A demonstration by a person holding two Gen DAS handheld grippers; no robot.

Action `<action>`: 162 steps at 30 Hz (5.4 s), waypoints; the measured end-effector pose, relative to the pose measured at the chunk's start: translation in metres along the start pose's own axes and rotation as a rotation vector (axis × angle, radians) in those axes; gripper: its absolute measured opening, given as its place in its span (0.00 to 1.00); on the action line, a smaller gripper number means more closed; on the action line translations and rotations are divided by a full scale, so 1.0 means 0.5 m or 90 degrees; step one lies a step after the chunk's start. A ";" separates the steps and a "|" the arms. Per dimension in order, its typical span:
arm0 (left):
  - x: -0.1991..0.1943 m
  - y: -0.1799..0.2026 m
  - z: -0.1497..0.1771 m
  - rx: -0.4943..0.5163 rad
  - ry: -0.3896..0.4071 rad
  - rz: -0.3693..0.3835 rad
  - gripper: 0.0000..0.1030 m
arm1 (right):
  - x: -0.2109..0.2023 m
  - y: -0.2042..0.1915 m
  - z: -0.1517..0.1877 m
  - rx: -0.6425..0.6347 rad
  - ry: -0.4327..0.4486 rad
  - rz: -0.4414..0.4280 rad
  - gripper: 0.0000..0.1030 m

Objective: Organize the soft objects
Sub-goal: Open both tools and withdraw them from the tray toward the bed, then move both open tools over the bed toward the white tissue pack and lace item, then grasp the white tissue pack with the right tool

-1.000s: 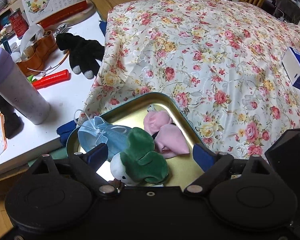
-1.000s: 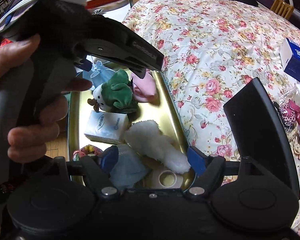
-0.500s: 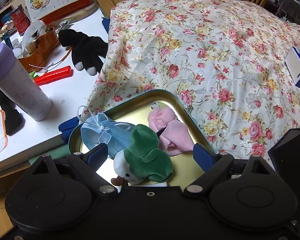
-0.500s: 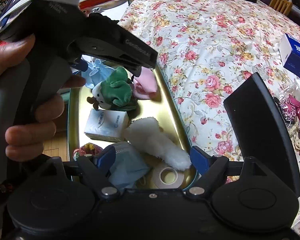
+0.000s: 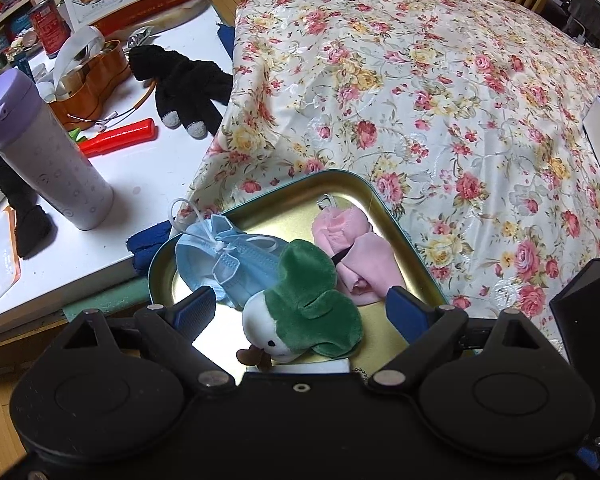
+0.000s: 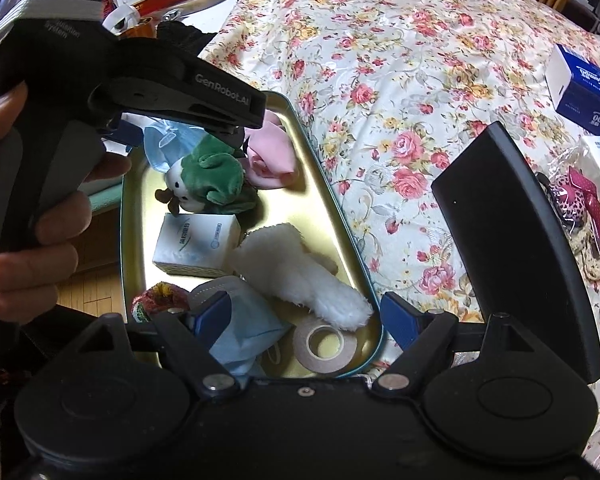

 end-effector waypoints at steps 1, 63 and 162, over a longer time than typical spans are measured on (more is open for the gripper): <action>0.000 0.000 0.000 0.000 0.000 0.000 0.86 | -0.001 0.000 0.000 0.001 0.000 0.001 0.79; -0.183 0.173 0.205 0.093 0.028 -0.069 0.91 | -0.188 0.200 0.180 0.118 0.076 0.016 0.81; -0.199 0.388 0.078 0.250 0.026 0.070 0.96 | 0.010 0.637 -0.184 0.411 0.010 0.150 0.99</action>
Point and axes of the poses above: each gripper's, at about its wrist camera, not at the fingertips, and x roughly the way its jaws point, y to its right, z to its underside, the point moved 1 cm from there along x, roughly the way its jaws point, and after that the axes turned 1 degree about -x, right-handed, at the moved point
